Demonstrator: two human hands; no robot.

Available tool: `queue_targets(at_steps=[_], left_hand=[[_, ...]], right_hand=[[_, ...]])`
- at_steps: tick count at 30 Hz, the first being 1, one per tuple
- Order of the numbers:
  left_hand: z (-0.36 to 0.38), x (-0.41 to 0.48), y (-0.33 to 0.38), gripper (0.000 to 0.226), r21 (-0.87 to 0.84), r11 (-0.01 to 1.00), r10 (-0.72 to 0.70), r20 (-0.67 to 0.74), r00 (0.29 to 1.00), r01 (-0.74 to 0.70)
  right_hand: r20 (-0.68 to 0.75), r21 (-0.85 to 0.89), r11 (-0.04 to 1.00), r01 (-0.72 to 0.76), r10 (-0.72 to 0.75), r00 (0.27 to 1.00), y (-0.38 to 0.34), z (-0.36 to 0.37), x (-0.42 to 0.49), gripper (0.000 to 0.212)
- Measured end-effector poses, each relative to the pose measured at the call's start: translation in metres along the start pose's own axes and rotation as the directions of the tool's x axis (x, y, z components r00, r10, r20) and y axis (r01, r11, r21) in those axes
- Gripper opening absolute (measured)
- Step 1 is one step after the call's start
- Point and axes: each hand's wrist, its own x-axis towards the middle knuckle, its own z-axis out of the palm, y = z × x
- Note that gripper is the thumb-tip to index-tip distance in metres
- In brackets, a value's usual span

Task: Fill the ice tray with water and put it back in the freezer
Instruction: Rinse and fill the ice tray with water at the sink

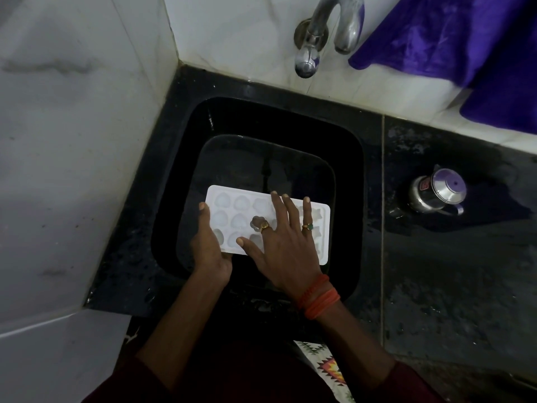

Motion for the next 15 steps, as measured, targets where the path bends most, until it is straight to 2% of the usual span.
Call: queue_targets(at_steps=[4,10,15], left_hand=[[0.0024,-0.0018,0.0003,0.055,0.002,1.0,-0.002,-0.026,1.0,0.002],[-0.0007,-0.0015,0.0003,0.041,0.014,1.0,0.007,-0.004,1.0,-0.007],[-0.0008,-0.005,-0.0011,0.041,0.011,1.0,0.022,-0.014,1.0,-0.022]], right_hand=[[-0.036,0.006,1.0,0.013,-0.013,0.999,-0.0011,0.0003,-0.0032,0.065],[-0.035,0.002,1.0,0.026,-0.026,0.999,0.0029,-0.0027,-0.0046,0.061],[-0.04,-0.027,1.0,0.012,-0.013,0.999,0.0048,-0.0049,-0.0027,0.06]])
